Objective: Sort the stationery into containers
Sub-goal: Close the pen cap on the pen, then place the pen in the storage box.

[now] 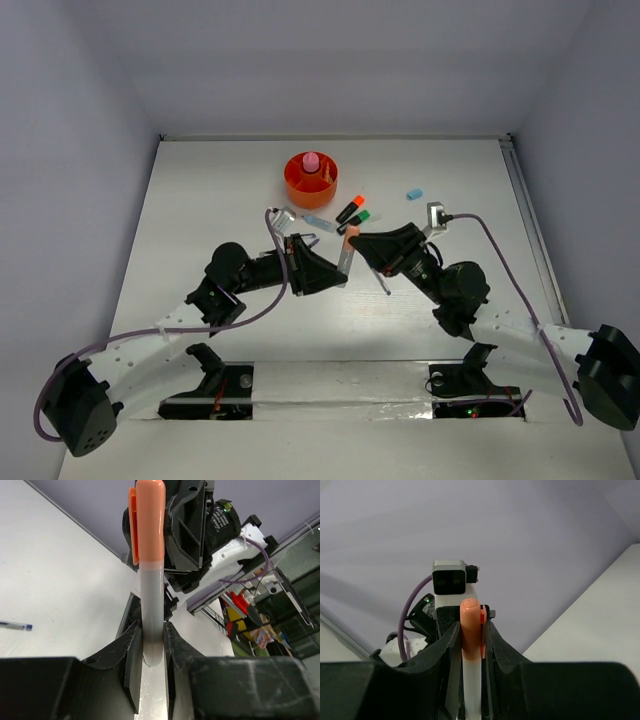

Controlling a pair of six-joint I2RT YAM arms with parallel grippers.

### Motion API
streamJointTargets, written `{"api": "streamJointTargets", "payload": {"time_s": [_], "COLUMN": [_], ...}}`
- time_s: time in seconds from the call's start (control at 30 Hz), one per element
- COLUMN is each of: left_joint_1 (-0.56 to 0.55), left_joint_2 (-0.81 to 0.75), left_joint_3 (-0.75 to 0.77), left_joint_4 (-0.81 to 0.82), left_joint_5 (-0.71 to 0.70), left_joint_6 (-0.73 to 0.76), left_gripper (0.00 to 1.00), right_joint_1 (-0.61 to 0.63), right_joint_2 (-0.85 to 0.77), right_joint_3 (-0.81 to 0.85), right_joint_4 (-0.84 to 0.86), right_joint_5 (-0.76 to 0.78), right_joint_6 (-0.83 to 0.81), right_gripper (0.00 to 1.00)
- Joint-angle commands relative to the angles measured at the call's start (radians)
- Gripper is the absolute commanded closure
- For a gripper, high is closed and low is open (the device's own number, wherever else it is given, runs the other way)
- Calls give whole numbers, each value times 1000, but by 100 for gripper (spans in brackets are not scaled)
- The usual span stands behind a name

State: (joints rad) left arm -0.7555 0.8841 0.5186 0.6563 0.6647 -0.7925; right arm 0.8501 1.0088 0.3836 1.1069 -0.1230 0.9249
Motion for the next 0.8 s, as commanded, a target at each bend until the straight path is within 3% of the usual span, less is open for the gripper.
{"api": "streamJointTargets", "payload": {"time_s": [0.0, 0.03, 0.1, 0.13, 0.2, 0.23, 0.27, 0.43, 0.57, 0.77], "left_joint_1": [42, 42, 42, 42, 42, 42, 42, 42, 42, 42], "left_joint_2": [-71, -100, -137, -178, -224, -276, -304, -479, -494, -496], "left_joint_3": [107, 81, 54, 38, 32, 32, 35, 98, 173, 270], "left_joint_4": [251, 168, 85, -14, -114, -212, -262, -553, -717, -879], "left_joint_5": [-269, -293, -324, -353, -381, -420, -431, -582, -736, -775], "left_joint_6": [28, 45, 70, 85, 125, 136, 150, 245, 335, 407], "left_gripper": [89, 71, 56, 41, 28, 13, 5, 1, 1, 1], "right_joint_1": [81, 69, 57, 56, 21, 11, -20, -112, -134, -143], "right_joint_2": [5, -1, 2, 7, 34, 48, 86, 262, 468, 735], "right_joint_3": [30, 93, 155, 182, 263, 287, 332, 463, 584, 764], "right_joint_4": [-390, -441, -479, -490, -493, -480, -466, -400, -331, -211], "right_joint_5": [-131, -98, -2, 23, 101, 115, 117, 147, 218, 390], "right_joint_6": [-113, -138, -156, -172, -193, -202, -208, -244, -311, -406], "right_gripper": [100, 100, 100, 100, 100, 100, 100, 100, 100, 100]}}
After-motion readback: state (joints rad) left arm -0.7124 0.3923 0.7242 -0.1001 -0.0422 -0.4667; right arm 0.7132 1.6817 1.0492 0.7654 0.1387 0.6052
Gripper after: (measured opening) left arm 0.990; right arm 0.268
